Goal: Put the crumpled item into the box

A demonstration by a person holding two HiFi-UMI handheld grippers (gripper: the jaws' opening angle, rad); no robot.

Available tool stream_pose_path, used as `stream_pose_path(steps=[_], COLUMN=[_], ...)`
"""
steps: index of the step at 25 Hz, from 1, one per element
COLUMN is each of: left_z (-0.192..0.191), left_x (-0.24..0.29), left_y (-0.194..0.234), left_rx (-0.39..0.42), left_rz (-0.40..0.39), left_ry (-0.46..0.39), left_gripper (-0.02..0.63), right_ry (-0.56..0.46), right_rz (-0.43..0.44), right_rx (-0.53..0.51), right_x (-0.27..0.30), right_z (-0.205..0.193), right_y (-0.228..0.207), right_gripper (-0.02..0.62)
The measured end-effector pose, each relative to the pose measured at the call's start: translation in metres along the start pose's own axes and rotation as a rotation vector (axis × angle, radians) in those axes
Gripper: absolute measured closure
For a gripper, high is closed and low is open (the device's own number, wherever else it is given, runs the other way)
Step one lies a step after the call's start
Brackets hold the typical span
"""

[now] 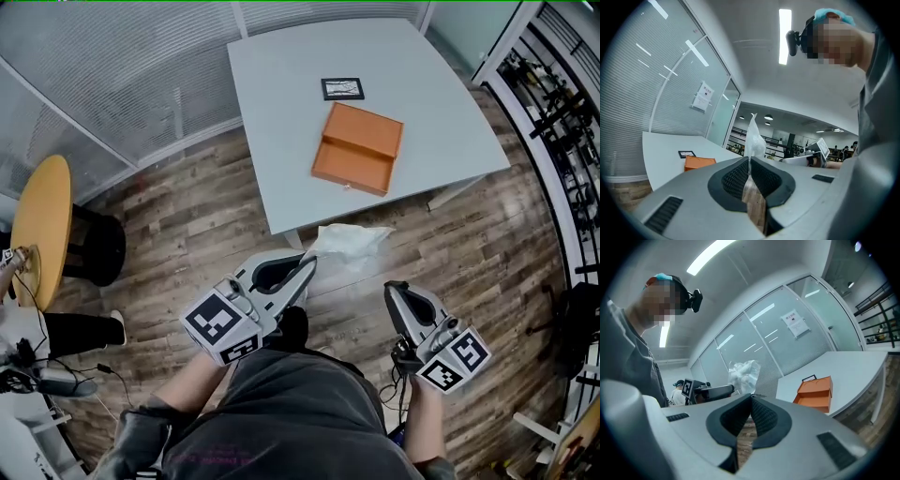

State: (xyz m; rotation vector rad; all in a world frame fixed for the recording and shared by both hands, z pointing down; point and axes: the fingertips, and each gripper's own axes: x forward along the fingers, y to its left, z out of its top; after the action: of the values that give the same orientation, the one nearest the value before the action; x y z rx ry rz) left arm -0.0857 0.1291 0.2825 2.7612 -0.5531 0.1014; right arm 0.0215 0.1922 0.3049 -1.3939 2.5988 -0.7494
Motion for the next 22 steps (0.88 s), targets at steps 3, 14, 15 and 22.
stream_pose_path(steps=[3,14,15,22], left_z=[0.007,0.03,0.031,0.035], left_x=[0.01,0.042,0.045,0.058], left_y=[0.028,0.121,0.127,0.167], left_rx=[-0.007,-0.035,-0.036,-0.053], left_rz=[-0.011,-0.066,-0.072,-0.101], left_ry=[0.006,0.029,0.03,0.041], left_gripper=[0.575,0.575,0.575,0.575], right_ry=[0.007,0.024,0.025,0.032], right_rz=[-0.013,-0.073,-0.079,-0.108], right_rx=[0.004,0.005,0.006,0.0], right_x=[0.023,0.104,0.11,0.145], right_z=[0.007,0.038,0.04,0.05], right_y=[-0.011,-0.045,-0.048,-0.061], right_gripper=[0.592,0.592,0.594,0.594])
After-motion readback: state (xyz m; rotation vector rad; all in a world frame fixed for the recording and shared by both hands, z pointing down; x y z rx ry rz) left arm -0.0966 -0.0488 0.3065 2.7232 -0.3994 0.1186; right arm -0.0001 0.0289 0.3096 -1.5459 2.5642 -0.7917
